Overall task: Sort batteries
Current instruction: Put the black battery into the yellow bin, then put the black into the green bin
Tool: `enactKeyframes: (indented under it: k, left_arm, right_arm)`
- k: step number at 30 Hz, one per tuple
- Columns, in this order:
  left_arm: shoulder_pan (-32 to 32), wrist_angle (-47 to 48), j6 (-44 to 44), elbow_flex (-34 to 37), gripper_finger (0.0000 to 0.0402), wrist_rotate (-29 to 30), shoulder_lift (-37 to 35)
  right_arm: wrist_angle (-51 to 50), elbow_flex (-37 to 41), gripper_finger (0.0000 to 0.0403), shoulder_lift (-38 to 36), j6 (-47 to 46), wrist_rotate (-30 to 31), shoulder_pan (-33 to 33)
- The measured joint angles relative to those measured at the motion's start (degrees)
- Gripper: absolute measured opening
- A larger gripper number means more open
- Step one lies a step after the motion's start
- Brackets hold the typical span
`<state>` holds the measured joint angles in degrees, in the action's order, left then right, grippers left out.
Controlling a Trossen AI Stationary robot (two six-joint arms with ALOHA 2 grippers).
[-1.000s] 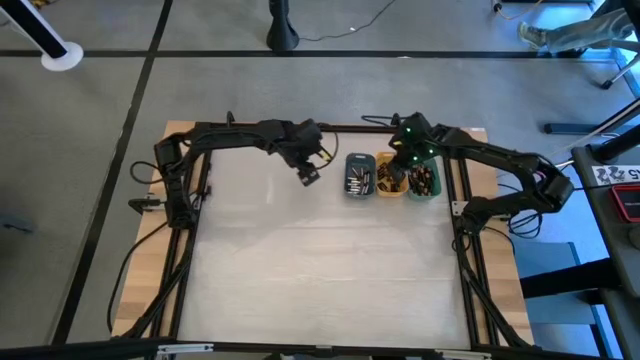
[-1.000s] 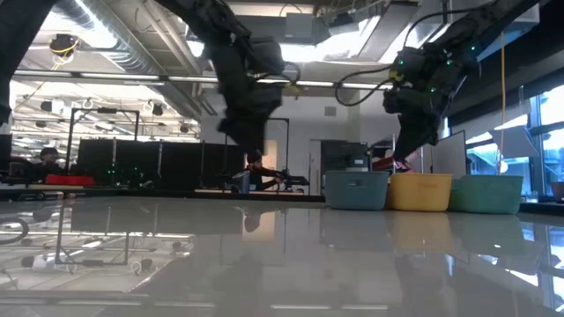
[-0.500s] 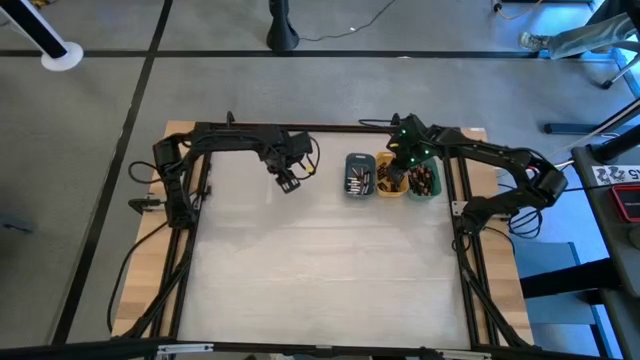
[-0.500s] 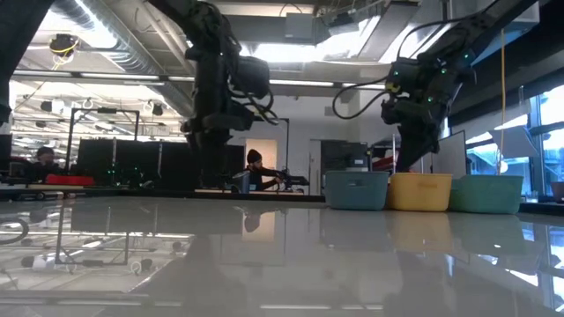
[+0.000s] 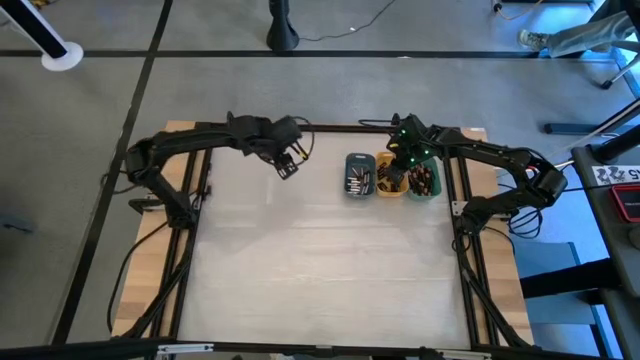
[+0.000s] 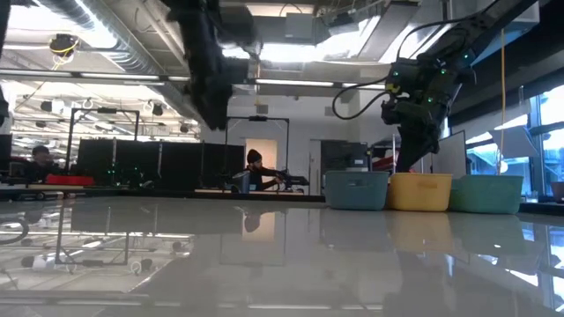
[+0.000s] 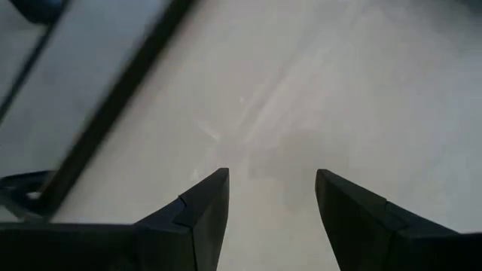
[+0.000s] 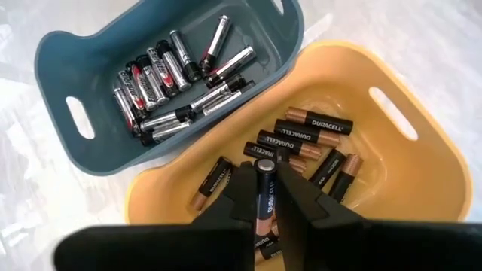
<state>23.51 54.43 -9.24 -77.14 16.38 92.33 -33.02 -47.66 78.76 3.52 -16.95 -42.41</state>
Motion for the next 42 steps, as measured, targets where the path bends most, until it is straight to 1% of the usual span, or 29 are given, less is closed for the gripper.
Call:
enactKeyframes:
  k: [4, 11, 14, 17, 22, 28, 31, 35, 38, 42]
  left_arm:
    - [-0.29, -0.23, -1.11, -0.02, 0.0186, 3.16, -3.71]
    - [-1.32, 0.68, -0.93, -0.02, 0.0186, 3.66, -6.82]
    - [-1.77, 1.34, -0.89, 0.55, 0.0186, 3.85, -7.78]
    - [-1.8, 1.51, -2.3, 3.14, 0.0186, 4.17, -9.28]
    - [-1.77, -1.83, -5.3, 10.19, 0.0186, 4.44, -13.13]
    - [-1.77, -3.68, -9.04, 17.37, 0.0186, 4.39, -18.63]
    - [-1.68, -3.38, -13.85, 19.45, 0.0186, 4.39, -21.18]
    - [-0.75, -0.17, -25.74, 21.47, 0.0186, 4.4, -22.72]
    - [0.45, 5.51, -33.85, 22.93, 0.0186, 4.44, -22.61]
    - [1.34, 11.36, -39.13, 24.92, 0.0186, 4.37, -21.81]
  right_arm:
    - [0.0, 0.0, 0.0024, 0.0, 0.78, 0.02, 0.0]
    - [-0.06, 0.0, 0.0024, 0.0, 1.28, 0.02, 0.0]
    - [-0.07, 0.0, 0.0032, 0.0, 1.28, 0.01, 0.0]
    - [-0.1, 0.0, 0.0049, 0.0, 1.28, 0.01, 0.0]
    - [-0.12, 0.0, 0.0073, 0.0, 1.28, 0.01, 0.0]
    - [-0.1, 0.0, 0.008, 0.0, 1.22, 0.01, 0.0]
    - [0.08, 0.0, 0.008, 0.0, 1.19, 0.0, 0.0]
    - [0.44, -0.22, 0.008, 0.0, 1.24, 0.0, 0.0]
    - [1.47, -0.97, 0.008, 0.0, 1.24, 0.0, 0.0]
    - [2.47, -1.86, 0.008, 0.0, 1.25, -0.1, 0.0]
